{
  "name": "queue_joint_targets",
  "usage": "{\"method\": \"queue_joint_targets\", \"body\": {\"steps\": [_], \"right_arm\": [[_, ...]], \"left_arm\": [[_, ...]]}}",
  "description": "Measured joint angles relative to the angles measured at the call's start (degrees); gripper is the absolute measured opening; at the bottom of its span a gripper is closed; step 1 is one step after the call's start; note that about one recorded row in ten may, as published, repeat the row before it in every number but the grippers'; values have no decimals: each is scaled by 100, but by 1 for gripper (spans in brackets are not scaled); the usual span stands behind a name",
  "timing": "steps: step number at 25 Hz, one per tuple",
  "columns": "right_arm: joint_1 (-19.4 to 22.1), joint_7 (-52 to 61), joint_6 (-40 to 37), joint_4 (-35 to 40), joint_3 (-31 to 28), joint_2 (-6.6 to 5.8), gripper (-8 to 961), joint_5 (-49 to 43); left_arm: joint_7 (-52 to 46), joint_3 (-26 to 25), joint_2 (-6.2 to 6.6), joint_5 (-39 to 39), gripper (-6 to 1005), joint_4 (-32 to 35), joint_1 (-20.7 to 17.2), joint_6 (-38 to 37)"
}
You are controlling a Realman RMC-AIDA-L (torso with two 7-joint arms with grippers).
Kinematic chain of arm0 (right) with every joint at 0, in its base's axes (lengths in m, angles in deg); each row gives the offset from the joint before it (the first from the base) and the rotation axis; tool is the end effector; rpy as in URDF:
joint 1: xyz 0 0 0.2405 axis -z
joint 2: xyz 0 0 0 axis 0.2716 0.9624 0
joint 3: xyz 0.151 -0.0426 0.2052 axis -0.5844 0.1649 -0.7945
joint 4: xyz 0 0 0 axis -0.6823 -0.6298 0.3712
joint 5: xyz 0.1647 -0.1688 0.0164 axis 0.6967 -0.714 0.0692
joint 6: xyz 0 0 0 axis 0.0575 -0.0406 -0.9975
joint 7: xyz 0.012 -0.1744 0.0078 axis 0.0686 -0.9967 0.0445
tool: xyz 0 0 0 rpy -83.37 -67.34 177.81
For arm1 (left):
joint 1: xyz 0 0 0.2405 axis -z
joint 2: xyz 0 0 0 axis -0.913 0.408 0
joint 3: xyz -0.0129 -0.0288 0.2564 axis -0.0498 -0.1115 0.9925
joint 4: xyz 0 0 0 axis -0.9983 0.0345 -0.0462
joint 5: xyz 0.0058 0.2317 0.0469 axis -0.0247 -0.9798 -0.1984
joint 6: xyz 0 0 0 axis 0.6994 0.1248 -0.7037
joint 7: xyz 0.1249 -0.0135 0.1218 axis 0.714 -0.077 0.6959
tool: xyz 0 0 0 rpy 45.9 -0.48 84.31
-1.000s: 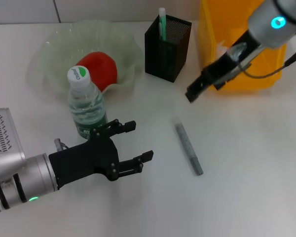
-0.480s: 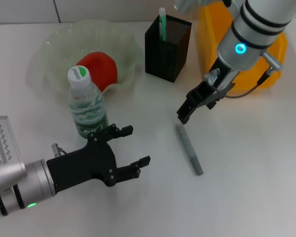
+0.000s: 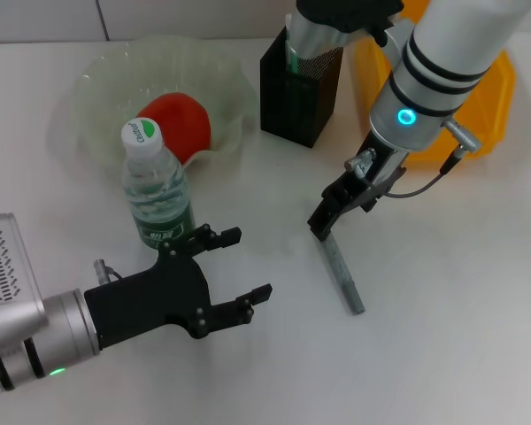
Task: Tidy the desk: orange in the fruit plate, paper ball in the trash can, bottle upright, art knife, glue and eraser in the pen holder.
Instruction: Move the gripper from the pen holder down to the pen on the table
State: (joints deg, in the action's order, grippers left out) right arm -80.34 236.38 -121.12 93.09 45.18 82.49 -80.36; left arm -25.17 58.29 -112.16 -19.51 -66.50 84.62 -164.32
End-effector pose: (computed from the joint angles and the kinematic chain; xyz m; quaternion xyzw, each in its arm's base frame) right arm 0.1332 0.4236 -0.1104 -0.8601 0.4209 -0.2511 0.1412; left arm -0.2924 0.2793 -0.1166 -0.9338 -0.0827 -0.2884 0.1949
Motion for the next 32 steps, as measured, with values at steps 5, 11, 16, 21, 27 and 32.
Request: {"method": "queue_joint_targets", "body": {"steps": [5,11,16,21,27,32], "right_arm": [[-15,27,216,-150,254,0,837,156],[-27,27,395,-244,559,-1,836,344],[-44,26,476,-279,783,0,835,459],[-74,30,587,-284,1131,0,835,520],[-155,36,624,-293,1469,0,834,627],[-181,39,629,-295,1736,0,833,738]], "left_arm": [[-17,130,0,1,802,-7,21,-7],[-17,286,0,51,802,-9,56,-9],[-16,295,0,53,802,-9,72,-17],[-15,295,0,53,802,-17,72,-18],[-13,296,0,52,802,-17,83,-18],[-13,296,0,54,802,-18,100,-18]]}}
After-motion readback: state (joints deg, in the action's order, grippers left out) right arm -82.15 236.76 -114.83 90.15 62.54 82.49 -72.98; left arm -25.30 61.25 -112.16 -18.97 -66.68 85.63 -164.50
